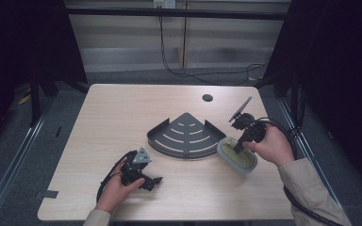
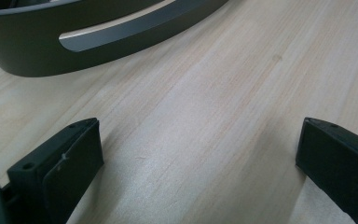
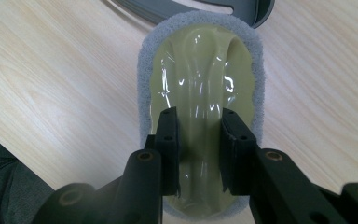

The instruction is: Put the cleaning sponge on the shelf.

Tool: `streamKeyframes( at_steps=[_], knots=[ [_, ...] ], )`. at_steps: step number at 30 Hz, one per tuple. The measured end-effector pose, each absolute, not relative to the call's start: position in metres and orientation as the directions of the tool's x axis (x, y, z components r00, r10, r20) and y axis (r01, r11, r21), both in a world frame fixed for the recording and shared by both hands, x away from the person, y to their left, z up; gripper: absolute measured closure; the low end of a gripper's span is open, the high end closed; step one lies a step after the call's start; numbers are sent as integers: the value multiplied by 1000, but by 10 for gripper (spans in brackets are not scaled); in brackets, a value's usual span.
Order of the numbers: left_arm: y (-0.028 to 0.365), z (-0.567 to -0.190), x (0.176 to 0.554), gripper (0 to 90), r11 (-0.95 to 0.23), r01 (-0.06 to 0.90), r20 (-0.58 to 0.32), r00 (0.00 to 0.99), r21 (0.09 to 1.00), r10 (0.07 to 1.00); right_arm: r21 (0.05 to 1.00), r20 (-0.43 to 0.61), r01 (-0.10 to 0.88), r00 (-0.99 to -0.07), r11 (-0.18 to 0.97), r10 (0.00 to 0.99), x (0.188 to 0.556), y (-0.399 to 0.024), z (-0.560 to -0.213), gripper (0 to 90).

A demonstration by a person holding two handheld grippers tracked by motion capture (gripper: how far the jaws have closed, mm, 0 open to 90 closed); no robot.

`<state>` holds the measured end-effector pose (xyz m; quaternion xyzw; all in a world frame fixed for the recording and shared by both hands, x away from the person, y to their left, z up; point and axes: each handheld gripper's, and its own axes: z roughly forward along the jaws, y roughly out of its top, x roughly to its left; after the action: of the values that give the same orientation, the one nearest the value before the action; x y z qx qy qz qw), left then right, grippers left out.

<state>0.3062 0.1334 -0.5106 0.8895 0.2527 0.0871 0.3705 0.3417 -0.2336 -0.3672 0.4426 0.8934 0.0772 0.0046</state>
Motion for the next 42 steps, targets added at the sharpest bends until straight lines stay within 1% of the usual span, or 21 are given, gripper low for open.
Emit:
streamKeyframes(
  at_steps=[8,25,42],
  knots=[
    [133,-511,306,0,-598,383,-31,858,704,513,154,56,793,-603,590,796,348,-232,-357,716],
    [134,-511,306,0,-599,383,-30,858,703,514,166,54,799,-593,578,803,360,-237,-352,716],
    [134,-510,306,0,-600,384,-30,858,702,513,174,37,792,-599,585,800,376,-224,-342,716]
  ],
)
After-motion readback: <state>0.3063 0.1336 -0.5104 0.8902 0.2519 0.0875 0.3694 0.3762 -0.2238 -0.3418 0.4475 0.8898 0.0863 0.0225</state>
